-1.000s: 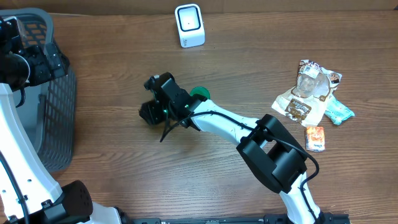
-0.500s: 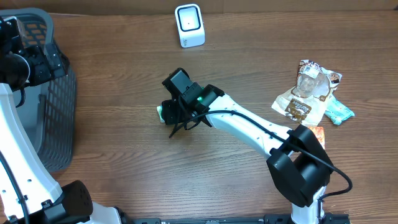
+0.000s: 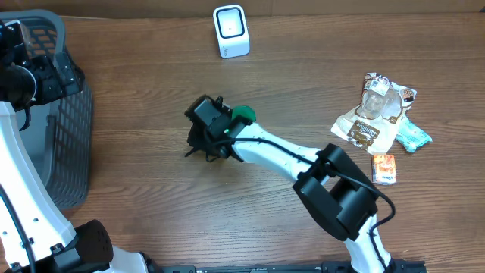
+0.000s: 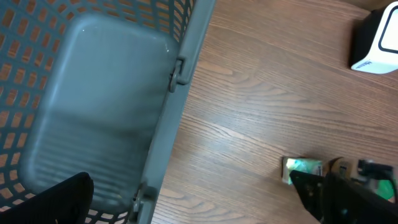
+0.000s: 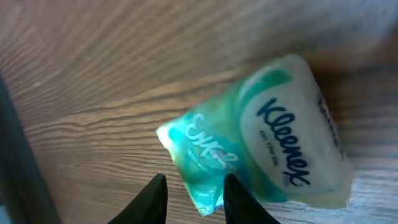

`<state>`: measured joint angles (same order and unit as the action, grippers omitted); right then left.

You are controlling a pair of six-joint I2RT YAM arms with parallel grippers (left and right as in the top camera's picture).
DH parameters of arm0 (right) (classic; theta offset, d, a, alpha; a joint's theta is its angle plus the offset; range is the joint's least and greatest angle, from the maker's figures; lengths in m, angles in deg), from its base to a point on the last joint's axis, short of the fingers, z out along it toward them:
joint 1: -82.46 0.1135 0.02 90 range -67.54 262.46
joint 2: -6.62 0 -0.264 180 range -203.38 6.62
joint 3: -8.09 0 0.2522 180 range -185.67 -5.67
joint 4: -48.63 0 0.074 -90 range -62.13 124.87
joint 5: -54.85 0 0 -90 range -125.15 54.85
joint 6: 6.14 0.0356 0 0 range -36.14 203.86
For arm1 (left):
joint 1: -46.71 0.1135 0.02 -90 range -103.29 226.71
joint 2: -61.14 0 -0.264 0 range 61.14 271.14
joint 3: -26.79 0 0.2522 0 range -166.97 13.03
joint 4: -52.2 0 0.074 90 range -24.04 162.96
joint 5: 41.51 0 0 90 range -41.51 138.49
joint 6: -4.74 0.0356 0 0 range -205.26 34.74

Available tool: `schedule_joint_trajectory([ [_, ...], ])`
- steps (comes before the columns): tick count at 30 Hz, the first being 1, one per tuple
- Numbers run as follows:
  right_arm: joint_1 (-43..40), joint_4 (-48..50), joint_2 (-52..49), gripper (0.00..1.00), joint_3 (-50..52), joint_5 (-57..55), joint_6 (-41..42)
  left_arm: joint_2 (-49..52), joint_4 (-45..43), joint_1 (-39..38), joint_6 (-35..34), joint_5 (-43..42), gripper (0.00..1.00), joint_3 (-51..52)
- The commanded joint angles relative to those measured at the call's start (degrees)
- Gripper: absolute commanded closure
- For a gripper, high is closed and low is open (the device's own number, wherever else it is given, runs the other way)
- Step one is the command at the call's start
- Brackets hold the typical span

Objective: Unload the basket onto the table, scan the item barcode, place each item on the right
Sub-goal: 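Reach the right gripper to the teal Kleenex pack and grasp it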

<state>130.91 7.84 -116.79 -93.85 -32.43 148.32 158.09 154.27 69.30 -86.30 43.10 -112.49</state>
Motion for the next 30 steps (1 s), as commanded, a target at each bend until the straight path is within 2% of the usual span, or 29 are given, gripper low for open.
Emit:
schedule_joint_trajectory([
  [1,0.8,0.2,-0.4,0.69,0.2,-1.9,4.6,0.3,-0.1,-0.1,1.1,-0.2,0.0,-0.2],
  [12,0.9,-3.2,-0.4,0.68,0.2,-2.7,1.1,0.3,-0.1,-0.1,1.1,-0.2,0.0,-0.2],
  [17,0.9,-3.0,-0.4,0.56,0.2,-2.9,1.1,0.3,-0.1,-0.1,1.1,-0.2,0.0,-0.2],
  [24,1.0,-3.1,-0.4,0.52,0.5,-4.5,1.0,0.3,-0.1,-0.1,1.1,-0.2,0.01,-0.2],
  [30,0.9,-3.1,-0.4,0.52,0.5,-5.7,-7.6,0.3,-0.1,-0.1,1.0,-0.2,0.01,-0.2],
])
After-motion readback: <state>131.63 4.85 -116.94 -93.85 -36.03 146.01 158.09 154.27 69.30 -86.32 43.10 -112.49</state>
